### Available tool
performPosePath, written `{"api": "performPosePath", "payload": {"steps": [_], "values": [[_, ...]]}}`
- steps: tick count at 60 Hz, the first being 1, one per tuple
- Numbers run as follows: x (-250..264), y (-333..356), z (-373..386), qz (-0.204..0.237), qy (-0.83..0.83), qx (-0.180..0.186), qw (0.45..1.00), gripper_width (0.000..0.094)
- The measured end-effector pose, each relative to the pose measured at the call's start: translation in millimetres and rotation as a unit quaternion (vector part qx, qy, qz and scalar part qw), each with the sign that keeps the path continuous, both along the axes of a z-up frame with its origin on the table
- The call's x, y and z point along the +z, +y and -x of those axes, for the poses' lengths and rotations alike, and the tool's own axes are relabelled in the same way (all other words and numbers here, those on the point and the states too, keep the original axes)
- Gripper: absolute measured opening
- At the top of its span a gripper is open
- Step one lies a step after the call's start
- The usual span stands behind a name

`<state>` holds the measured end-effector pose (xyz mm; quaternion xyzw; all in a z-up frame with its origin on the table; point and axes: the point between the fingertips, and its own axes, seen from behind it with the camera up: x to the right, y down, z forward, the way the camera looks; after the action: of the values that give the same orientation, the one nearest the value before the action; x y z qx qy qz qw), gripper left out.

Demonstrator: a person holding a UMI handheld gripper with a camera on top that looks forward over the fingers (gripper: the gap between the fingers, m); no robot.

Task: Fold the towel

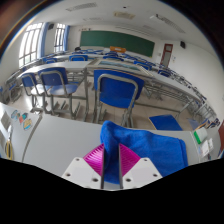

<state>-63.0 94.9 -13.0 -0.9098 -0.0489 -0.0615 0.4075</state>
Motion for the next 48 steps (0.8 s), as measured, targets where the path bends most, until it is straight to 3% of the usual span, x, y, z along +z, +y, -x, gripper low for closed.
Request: {"api": "performPosePath", "payload": {"steps": [2, 4, 16, 29, 37, 39, 41, 46, 48], "values": [[0.5, 3.4, -4.2, -0.007, -0.021, 0.005, 1.0, 0.0063], [1.2, 4.7, -5.1, -0.013, -0.032, 0.006, 0.999, 0.0036], [9.6, -0.7, 8.6, 0.006, 0.009, -0.006, 1.0, 0.0012], [93.4, -6.9, 65.3, -0.02, 0.15, 0.035, 0.988, 0.0012], [119.4, 4.5, 36.8, -0.035, 0.169, 0.018, 0.985, 0.0033], [113.9, 8.0, 21.6, -0.032, 0.161, 0.006, 0.986, 0.0074], [102.8, 9.0, 2.8, -0.019, 0.143, -0.004, 0.99, 0.0182], [77.9, 5.8, -47.2, 0.001, 0.098, -0.028, 0.995, 0.067], [77.9, 3.7, -60.7, -0.001, 0.083, -0.039, 0.996, 0.079]]}}
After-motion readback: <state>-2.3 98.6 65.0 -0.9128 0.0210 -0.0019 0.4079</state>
